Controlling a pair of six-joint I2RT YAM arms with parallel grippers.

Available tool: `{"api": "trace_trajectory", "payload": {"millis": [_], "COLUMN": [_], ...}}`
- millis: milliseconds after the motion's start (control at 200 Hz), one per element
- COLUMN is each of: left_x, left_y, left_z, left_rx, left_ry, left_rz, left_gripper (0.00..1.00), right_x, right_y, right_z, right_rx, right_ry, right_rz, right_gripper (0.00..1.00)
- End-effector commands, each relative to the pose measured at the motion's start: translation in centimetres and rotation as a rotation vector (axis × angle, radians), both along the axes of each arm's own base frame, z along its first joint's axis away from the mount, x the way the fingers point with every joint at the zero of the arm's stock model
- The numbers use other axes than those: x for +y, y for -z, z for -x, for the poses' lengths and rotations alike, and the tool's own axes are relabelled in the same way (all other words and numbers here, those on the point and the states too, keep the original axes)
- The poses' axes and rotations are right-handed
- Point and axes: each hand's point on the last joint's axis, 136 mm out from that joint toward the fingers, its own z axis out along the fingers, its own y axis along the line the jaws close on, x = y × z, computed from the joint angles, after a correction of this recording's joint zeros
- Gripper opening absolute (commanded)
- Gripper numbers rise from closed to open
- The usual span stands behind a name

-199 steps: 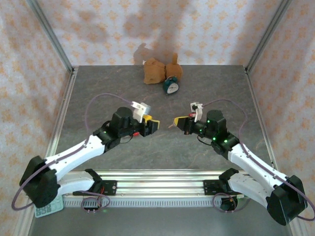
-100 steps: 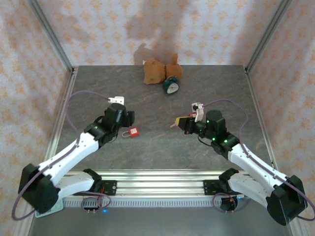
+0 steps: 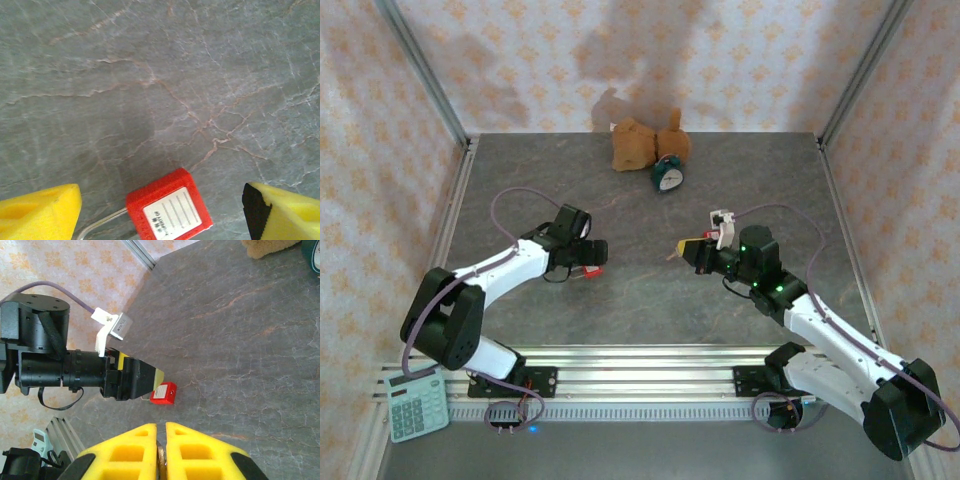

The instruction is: Unlock with the key

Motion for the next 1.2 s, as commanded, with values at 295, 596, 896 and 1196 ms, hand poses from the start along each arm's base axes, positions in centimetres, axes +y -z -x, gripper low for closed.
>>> {"api": "trace_trajectory", "payload": {"millis": [295,596,896,1196], "left_x": [-1.3,-1.8,-1.6,0.9], "left_y": [2.7,2.2,-0.4,1.0], "left_z": [2.0,4.5,5.1,3.3], "left_rx": [0.109,0.113,0.06,0.124], "left_ry": [0.003,0.0,0.018,0.072], "left_rz": [0.076,0.085,-0.003,-0.291], "left_gripper": [0.79,0.76,0.74,0.74], "right_x": [0.2,0.1,0.2,0.1], "right_y": [-0.9,-0.9,-1.0,-1.0], "right_z": [0.2,0.3,0.3,0.4], "right_rx": [-0.041,-0.039,-0.041,-0.039], "right_ry": [-0.012,-0.013,-0.015,-0.012], "right_rz": [-0.028,-0.027,-0.028,-0.031], "right_gripper": [0.1,0.1,0.1,0.1]}}
